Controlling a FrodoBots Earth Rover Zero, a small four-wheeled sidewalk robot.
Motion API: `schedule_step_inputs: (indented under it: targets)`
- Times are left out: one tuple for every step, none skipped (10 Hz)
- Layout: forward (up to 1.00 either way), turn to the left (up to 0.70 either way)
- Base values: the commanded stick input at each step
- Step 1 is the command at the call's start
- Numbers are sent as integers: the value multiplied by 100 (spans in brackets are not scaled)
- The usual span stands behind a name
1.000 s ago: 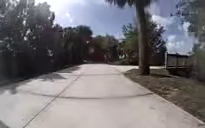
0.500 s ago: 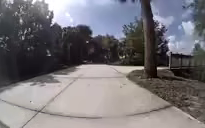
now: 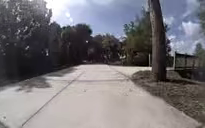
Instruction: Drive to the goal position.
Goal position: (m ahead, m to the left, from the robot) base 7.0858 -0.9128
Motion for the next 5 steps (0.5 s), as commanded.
schedule_step_inputs:
  targets:
    - [85, 0]
    - [85, 0]
    - [85, 0]
    - [85, 0]
    - [85, 0]
